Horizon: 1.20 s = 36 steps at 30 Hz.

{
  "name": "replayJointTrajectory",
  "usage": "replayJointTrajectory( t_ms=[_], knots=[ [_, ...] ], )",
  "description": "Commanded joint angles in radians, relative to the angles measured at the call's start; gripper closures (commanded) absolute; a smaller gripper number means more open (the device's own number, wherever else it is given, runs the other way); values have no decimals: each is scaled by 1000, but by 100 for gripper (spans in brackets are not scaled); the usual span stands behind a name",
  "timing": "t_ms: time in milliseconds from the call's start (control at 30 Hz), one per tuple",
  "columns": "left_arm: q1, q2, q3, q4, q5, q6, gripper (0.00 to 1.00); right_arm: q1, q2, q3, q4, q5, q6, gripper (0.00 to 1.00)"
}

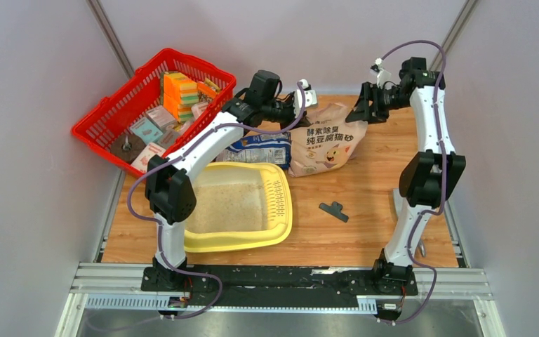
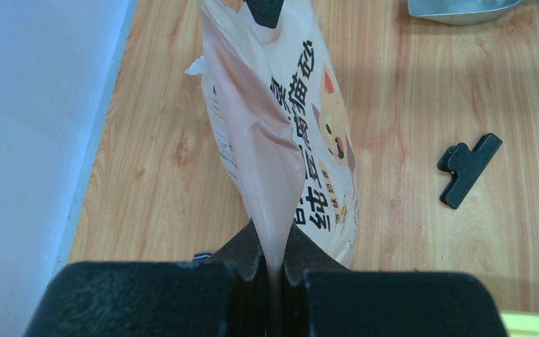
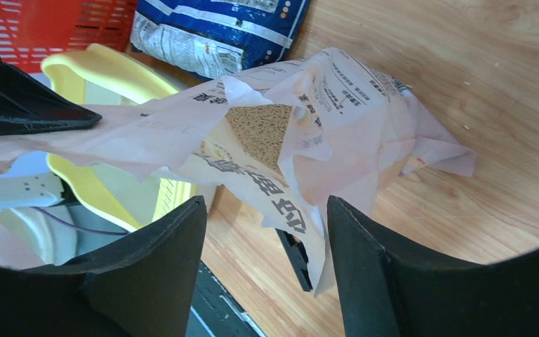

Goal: Fill the litter box with clean litter

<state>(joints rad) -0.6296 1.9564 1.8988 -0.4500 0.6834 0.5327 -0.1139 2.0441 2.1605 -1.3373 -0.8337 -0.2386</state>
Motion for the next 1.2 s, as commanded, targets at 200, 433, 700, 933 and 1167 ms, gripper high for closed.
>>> replayJointTrajectory(
  t_ms=[200, 433, 700, 933, 1167],
  knots=[
    [-9, -77, 32, 60, 56, 13, 100, -7, 53, -39, 82, -99, 160, 46],
    [-10, -77, 31, 47, 53, 16, 100, -47, 51, -87, 151, -262, 292, 43],
    [-13, -73, 36, 37, 53, 23, 100, -72, 36, -128, 156, -245, 298, 42],
    [-16, -68, 46, 28, 56, 29, 100, -49, 36, -116, 138, -110, 257, 51],
    [-16, -67, 56, 22, 48, 38, 100, 2, 15, -51, 78, 142, 134, 74]
  ],
)
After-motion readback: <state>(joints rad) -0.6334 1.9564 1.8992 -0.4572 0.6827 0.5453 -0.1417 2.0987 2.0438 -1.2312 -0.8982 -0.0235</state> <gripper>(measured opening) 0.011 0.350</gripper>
